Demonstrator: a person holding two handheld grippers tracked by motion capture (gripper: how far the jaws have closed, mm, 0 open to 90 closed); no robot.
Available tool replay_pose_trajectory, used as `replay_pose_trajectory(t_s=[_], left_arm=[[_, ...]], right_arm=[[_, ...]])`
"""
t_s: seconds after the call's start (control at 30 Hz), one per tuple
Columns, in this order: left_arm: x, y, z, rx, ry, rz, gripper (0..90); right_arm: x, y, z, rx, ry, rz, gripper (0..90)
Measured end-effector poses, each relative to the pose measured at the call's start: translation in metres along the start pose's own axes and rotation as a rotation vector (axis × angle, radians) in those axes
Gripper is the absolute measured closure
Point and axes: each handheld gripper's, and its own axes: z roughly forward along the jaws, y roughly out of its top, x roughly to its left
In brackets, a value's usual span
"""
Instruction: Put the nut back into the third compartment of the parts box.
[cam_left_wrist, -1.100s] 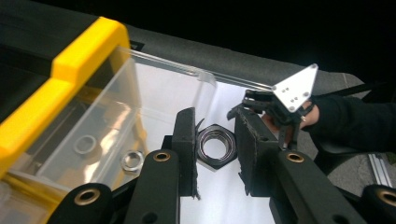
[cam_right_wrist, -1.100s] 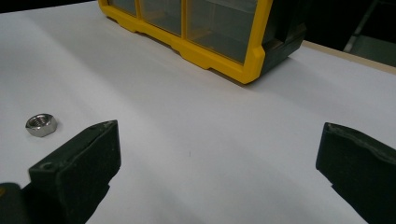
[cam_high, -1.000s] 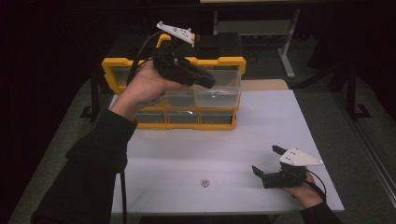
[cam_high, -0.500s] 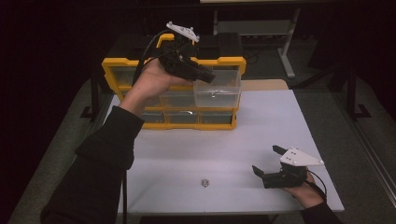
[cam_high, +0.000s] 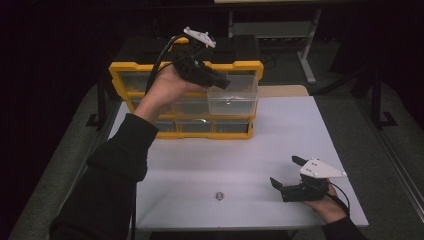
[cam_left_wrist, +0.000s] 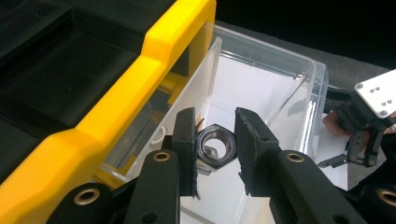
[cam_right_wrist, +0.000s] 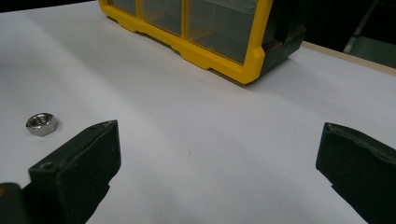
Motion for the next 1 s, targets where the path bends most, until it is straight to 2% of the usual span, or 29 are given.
replay_pose_trajectory(t_s=[0.17, 0.27, 0.33, 0.47, 0.53, 0.67, 1.0], left_arm=[[0.001, -0.001, 0.001, -0.022, -0.018, -0.011, 69.5], [0.001, 0.000, -0.002, -0.048, -0.010, -0.018, 61.0], [0.001, 0.000, -0.004, -0.071, -0.030, -0.027, 61.0], [0.002, -0.001, -0.013, -0.088, -0.053, -0.026, 83.4], [0.003, -0.002, -0.017, -0.083, -0.066, -0.031, 90.0], [0.001, -0.006, -0.026, -0.070, -0.078, -0.020, 90.0], [-0.008, -0.018, -0.053, -0.090, -0.106, 0.009, 90.0]], right_arm=[[0.000, 0.000, 0.000, 0.000, 0.000, 0.000, 0.0], [0.000, 0.000, 0.000, -0.001, 0.000, -0.003, 0.0], [0.000, 0.000, 0.000, 0.000, 0.001, -0.001, 0.0], [0.000, 0.000, 0.000, 0.002, 0.001, 0.000, 0.0], [0.000, 0.000, 0.000, 0.000, 0.001, 0.000, 0.0], [0.000, 0.000, -0.001, 0.000, 0.000, 0.000, 0.0], [-0.001, 0.000, 0.000, -0.006, -0.001, -0.011, 0.0]])
